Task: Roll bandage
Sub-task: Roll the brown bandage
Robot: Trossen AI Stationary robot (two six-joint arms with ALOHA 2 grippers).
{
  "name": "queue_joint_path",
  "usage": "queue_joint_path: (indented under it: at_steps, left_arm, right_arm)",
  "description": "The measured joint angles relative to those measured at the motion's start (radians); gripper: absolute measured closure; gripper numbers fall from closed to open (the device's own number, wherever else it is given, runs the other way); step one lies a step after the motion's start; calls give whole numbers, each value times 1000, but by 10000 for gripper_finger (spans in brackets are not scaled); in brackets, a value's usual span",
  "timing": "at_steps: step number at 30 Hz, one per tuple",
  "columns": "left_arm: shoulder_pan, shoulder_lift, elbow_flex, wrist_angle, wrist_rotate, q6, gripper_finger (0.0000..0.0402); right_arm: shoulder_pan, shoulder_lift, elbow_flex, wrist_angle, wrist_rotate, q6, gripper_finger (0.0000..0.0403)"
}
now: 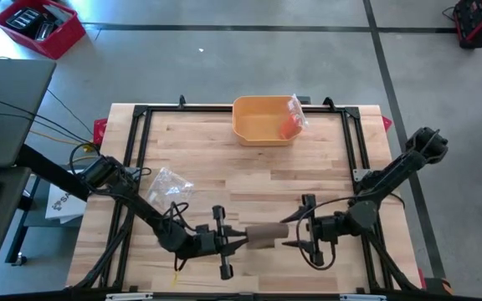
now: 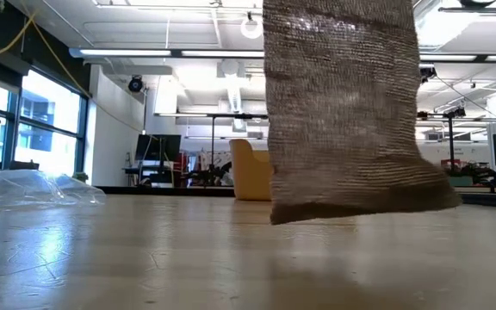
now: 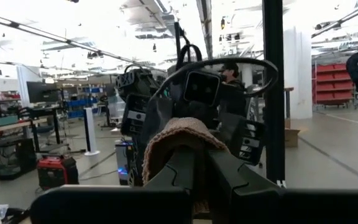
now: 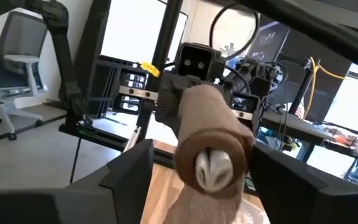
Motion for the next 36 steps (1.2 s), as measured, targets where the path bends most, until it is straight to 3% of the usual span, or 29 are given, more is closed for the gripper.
queue_joint_path:
  at_steps: [9, 21, 25, 30, 33, 36]
  left_arm:
    - [16, -1, 0, -36, 2, -43, 392]
    - [8, -1, 0, -36, -14, -22, 372]
    - [-19, -1, 0, -51, -144, -4, 356]
    - [-75, -1, 0, -67, -306, 65, 325]
    - [-102, -1, 0, -68, -312, 88, 312]
    - [-113, -1, 7, -88, -252, 82, 308]
  right_arm:
    - [-32, 1, 0, -4, -42, 6, 214]
    - [-28, -1, 0, -40, 5, 0, 364]
    - [-3, -23, -2, -64, 79, -33, 368]
    - [40, -117, -2, -156, 82, -33, 364]
    - [58, -191, -2, -268, 56, -26, 365]
    - [59, -276, -1, -394, -82, 6, 366]
